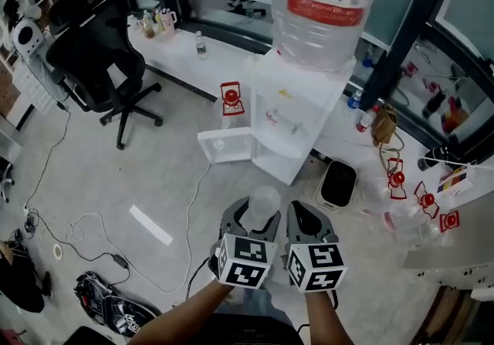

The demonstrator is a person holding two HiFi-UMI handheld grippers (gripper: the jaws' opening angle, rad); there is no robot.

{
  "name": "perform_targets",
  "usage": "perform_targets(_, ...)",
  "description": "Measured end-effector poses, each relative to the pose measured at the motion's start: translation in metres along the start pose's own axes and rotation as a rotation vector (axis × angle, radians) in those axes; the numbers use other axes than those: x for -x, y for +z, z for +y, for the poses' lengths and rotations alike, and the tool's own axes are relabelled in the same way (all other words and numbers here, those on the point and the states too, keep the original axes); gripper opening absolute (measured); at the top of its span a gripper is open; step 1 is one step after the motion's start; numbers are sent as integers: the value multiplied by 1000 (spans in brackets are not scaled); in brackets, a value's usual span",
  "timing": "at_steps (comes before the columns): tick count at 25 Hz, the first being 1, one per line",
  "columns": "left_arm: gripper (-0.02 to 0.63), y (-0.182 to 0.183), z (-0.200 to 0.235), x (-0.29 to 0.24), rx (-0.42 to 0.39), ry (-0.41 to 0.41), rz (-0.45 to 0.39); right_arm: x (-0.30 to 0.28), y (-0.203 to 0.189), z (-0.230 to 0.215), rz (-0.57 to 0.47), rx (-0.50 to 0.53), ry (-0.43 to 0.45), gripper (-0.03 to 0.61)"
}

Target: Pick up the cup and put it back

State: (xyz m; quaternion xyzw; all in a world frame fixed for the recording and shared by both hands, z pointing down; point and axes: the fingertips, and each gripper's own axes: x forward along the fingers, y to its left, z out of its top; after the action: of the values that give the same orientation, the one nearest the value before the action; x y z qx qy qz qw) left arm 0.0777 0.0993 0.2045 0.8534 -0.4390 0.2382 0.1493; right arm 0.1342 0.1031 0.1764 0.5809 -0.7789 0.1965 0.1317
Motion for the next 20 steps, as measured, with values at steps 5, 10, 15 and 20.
perform_targets(5, 270, 8, 1, -21, -3, 7, 14, -14, 6, -19, 8, -5, 7, 21)
perform_targets(10, 270, 13, 9, -35, -12, 0, 23, -29, 9, -27, 17, -13, 0, 21)
perform_targets(15, 270, 15, 28, -50, -19, -28, 31, -54, 11, -25, 34, -21, -21, 21)
perform_targets(20, 270, 10, 63, -70, -38, -80, 45, -95, 11, -16, 54, -46, -67, 21)
